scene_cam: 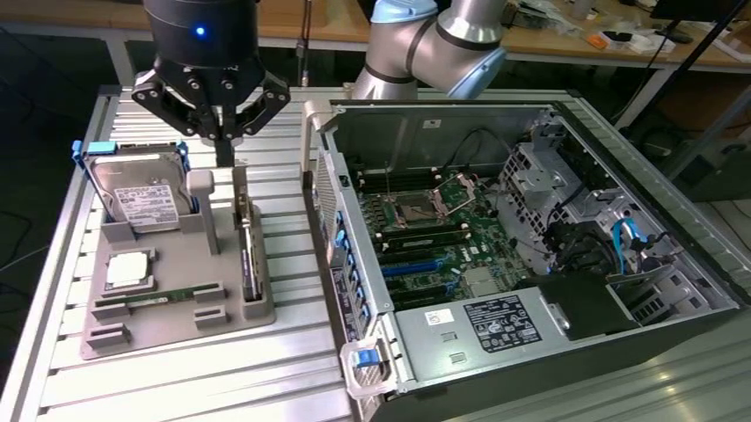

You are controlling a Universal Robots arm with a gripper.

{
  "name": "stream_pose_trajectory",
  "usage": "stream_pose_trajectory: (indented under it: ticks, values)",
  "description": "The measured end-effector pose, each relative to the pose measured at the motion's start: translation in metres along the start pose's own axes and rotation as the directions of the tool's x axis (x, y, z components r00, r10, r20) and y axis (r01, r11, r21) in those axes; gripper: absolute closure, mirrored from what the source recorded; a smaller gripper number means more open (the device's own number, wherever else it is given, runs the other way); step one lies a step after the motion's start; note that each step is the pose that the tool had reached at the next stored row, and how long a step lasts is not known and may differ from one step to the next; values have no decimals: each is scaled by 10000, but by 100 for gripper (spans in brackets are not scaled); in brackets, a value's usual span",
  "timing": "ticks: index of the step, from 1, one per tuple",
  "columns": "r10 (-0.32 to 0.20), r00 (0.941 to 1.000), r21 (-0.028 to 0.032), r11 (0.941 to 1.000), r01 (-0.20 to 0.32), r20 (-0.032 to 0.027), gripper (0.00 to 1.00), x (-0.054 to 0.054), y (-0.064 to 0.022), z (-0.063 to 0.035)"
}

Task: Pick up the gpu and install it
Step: 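Reach for the gpu, then pick up the gpu and move the gpu toward the slot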

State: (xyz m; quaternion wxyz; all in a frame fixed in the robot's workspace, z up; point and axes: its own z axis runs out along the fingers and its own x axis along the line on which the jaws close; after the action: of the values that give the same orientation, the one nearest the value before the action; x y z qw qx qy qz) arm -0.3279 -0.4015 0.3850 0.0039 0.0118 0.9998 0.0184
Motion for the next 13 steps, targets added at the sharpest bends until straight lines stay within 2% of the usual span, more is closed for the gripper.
stream_pose_trajectory:
  ticks: [2,13]
  values:
    - [-8,10000,2,10000,8,-14,89,43,-1,2]
    - [-9,10000,1,10000,9,-16,89,45,-1,2]
